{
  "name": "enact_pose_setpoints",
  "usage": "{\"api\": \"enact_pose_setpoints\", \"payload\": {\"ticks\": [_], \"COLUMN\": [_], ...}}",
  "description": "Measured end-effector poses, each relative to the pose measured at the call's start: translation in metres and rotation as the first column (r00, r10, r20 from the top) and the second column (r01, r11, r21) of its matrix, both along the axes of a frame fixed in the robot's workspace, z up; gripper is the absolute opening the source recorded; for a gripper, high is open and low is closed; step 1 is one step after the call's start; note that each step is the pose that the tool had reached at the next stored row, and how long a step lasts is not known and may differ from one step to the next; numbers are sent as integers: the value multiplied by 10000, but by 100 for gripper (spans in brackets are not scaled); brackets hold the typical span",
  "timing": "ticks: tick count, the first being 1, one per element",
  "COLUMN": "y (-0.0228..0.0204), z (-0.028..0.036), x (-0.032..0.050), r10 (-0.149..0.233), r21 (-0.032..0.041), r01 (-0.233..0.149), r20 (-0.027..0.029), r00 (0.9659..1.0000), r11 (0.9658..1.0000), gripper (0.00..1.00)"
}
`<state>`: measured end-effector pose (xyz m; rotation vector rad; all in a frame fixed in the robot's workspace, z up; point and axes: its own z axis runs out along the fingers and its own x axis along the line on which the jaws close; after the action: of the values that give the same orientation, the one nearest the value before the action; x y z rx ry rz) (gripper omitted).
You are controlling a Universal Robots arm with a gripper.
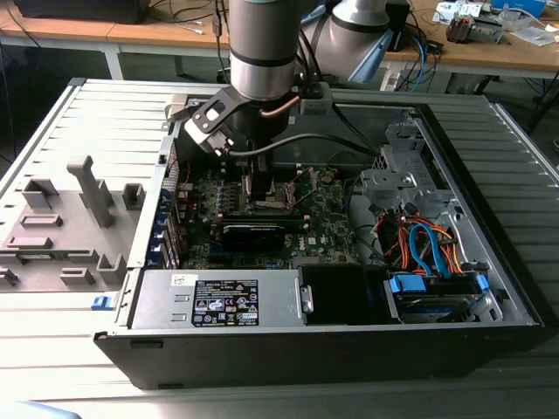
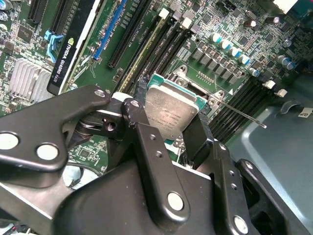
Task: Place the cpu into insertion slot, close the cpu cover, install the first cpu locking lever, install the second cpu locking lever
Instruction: 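Place the cpu into insertion slot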
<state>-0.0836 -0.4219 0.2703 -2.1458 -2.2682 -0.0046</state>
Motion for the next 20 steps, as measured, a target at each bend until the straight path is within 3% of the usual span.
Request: {"api": "enact_pose_setpoints", "payload": {"ticks": [20], "y": [1], "z": [-58], "x": [0], "r10": [0], "r21": [0], "r01": [0], "r20": [-1], "r00": [10000], "r11": [10000], "gripper": [55]}}
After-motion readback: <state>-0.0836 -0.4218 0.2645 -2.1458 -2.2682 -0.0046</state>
